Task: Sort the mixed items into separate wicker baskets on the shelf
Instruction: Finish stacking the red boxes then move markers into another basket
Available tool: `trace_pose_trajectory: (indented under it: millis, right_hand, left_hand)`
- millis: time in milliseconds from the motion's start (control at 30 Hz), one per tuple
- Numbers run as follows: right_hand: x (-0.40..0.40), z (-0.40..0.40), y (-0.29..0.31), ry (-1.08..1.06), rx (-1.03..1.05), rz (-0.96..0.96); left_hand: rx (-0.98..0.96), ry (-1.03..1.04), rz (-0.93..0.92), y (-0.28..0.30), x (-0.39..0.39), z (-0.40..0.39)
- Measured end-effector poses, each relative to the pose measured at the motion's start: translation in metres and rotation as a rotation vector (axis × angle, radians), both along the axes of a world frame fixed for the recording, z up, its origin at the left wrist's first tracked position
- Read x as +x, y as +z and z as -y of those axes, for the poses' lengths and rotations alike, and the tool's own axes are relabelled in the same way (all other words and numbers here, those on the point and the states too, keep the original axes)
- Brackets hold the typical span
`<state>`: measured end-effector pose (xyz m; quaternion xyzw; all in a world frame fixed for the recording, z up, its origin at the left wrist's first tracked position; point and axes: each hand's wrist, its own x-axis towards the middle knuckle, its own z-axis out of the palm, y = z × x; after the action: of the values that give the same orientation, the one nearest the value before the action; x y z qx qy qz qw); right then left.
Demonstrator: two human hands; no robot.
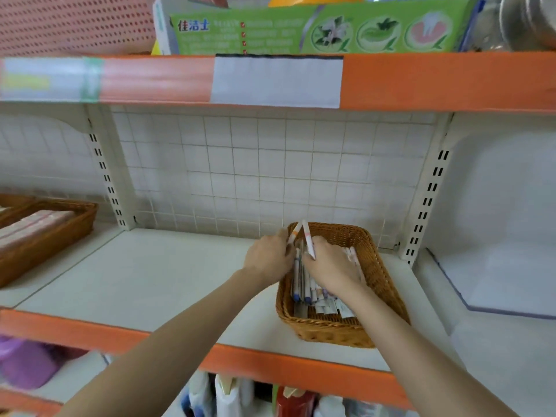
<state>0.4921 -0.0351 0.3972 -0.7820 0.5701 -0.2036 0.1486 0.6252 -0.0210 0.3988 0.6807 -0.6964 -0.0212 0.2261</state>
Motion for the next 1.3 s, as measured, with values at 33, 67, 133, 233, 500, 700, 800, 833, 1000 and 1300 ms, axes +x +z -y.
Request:
trace_pose_trajectory:
  millis: [33, 67, 133, 233, 500, 700, 800, 833, 1000, 1300]
  right_hand:
    - [0.01, -0.003, 0.002, 0.026, 0.004, 0.001]
    - [0.02, -0.006, 0.003, 0.053, 0.009, 0.002]
    - [0.044, -0.014, 0.008, 0.109, 0.011, 0.009]
    - [0.084, -0.029, 0.012, 0.165, 0.02, 0.028]
    - [0.223, -0.083, 0.003, 0.249, 0.127, 0.034]
    - [0.327, -0.118, -0.005, 0.35, 0.107, 0.011]
    - [0.368, -0.128, -0.008, 0.376, 0.101, 0.018]
    - [0.38, -0.129, -0.008, 0.382, 0.1, 0.014]
    - [0.433, -0.119, -0.006, 0.409, 0.071, 0.008]
    - [0.516, -0.062, 0.004, 0.448, 0.024, 0.011]
  left_hand:
    - [0.013, 0.029, -0.03, -0.002, 0.01, -0.006]
    - [0.024, 0.059, -0.056, -0.004, 0.02, -0.013]
    - [0.051, 0.112, -0.085, -0.008, 0.042, -0.027]
    - [0.083, 0.183, -0.14, -0.009, 0.083, -0.049]
    - [0.109, 0.312, -0.223, -0.01, 0.226, -0.117]
    - [0.092, 0.376, -0.201, -0.011, 0.329, -0.161]
    - [0.087, 0.402, -0.187, -0.013, 0.368, -0.174]
    - [0.084, 0.407, -0.175, -0.013, 0.38, -0.177]
    - [0.026, 0.422, -0.173, -0.013, 0.431, -0.174]
    - [-0.067, 0.457, -0.179, 0.004, 0.504, -0.131]
